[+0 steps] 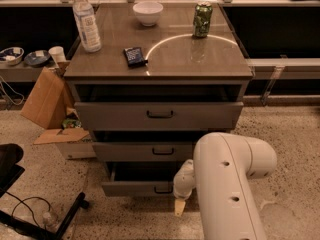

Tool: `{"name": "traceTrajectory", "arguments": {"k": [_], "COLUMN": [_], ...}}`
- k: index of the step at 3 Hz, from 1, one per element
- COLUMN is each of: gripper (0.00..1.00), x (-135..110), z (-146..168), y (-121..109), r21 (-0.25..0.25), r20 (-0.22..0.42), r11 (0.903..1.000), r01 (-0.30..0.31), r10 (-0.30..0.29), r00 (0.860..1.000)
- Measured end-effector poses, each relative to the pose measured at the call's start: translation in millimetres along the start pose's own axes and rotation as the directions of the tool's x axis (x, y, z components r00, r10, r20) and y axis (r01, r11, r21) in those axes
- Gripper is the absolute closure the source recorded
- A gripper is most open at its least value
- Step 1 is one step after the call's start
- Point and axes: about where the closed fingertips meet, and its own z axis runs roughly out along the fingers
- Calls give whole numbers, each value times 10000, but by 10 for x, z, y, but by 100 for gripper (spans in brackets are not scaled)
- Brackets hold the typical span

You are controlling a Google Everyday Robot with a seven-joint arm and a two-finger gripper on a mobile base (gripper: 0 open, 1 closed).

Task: Open bottom drawer

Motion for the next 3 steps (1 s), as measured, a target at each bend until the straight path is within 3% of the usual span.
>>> {"name": "traceTrajectory", "arguments": {"k": [1, 2, 3], "gripper": [13, 36, 61], "x": [59, 291, 388], "z": [-65, -218, -256], "y": [60, 263, 384], "r21": [-31, -362, -616], "r20": [-223, -1008, -1318], "r11": [10000, 9991, 9973], "r01": [22, -223, -389], "r10": [-23, 185, 305], "r00": [9997, 9947, 9908]}}
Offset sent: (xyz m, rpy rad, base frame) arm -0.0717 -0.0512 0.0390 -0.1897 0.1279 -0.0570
